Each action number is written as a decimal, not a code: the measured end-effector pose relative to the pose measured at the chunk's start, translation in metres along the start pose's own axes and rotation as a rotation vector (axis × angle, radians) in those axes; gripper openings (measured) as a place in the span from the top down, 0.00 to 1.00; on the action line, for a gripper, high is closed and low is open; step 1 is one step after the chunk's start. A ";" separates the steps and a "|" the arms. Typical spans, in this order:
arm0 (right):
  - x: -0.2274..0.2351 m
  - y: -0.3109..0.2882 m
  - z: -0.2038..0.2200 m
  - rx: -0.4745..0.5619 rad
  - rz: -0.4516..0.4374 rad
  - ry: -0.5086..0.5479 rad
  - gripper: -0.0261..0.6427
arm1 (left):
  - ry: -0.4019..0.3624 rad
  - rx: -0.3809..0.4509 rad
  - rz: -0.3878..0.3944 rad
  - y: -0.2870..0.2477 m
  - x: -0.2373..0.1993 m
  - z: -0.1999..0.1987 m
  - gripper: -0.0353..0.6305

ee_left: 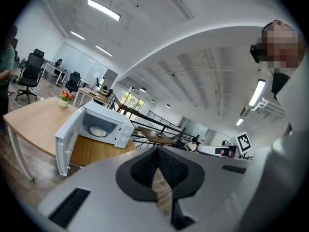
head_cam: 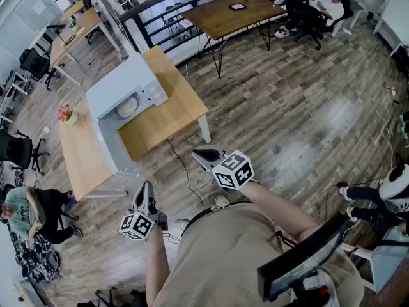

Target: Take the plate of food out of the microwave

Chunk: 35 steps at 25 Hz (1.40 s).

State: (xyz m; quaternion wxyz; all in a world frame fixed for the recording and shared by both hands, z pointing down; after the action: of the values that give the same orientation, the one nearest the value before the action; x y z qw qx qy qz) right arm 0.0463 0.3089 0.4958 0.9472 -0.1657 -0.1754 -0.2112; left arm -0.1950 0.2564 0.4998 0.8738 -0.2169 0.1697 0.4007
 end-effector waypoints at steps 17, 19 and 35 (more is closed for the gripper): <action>-0.011 -0.002 -0.001 0.048 -0.096 -0.098 0.83 | 0.006 -0.012 0.022 -0.002 0.008 0.011 0.94; -0.010 -0.002 0.001 0.047 -0.100 -0.104 0.83 | 0.009 -0.012 0.012 0.000 0.007 0.014 0.94; -0.013 -0.046 0.015 -0.013 -0.166 -0.170 0.83 | 0.007 -0.045 -0.083 0.023 -0.011 0.030 0.94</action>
State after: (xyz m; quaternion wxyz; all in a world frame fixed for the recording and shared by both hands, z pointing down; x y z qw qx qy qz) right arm 0.0098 0.2794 0.5146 0.9070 -0.1742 -0.2670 -0.2752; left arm -0.2159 0.2782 0.5253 0.8840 -0.2448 0.1545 0.3672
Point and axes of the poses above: the fingertips, and each gripper's own axes: y backward along the fingers, x to its right, z out of its underside, the point moved 4 cm from there along y, backward along the fingers, and after that the axes turned 2 degrees about -z, right-handed, at the moved point
